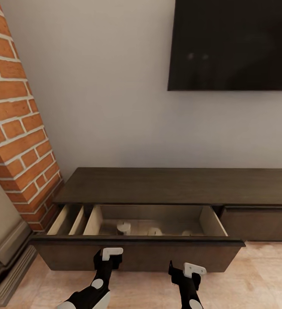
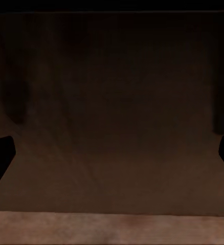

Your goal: Place each of the two pumpkins and all three candles from the living room inside a cabinet in the living room (use any cabinet), then make sure every cabinet is closed, and position the cauldron so it is next to a table in the living room.

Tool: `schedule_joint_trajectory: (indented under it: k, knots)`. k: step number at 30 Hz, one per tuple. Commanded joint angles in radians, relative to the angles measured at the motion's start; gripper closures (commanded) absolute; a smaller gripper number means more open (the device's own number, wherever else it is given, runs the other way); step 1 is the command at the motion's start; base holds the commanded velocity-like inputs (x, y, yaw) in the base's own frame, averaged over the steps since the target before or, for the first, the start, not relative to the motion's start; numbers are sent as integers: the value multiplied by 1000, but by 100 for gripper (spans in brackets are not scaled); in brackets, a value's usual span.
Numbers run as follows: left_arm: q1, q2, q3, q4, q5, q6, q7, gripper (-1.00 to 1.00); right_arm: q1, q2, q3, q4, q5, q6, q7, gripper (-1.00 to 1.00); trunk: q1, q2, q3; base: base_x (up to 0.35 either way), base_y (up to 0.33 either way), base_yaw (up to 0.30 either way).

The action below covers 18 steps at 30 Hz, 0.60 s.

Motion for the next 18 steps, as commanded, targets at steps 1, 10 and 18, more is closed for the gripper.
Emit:
schedule_joint_trajectory:
  k: [1, 10, 18]
  knots:
    - [-1, 0, -5, 0, 6, -4, 7, -100, -1, -1, 6, 1, -11, -7, -5, -100, 0, 0, -1, 266, 0, 0]
    - [-1, 0, -5, 0, 6, -4, 8, -100, -1, -1, 6, 0, -11, -7, -5, -100, 0, 0, -1, 268, 0, 0]
    - [-1, 0, -5, 0, 6, -4, 7, -100, -1, -1, 6, 0, -12, -7, -5, -100, 0, 0, -1, 262, 0, 0]
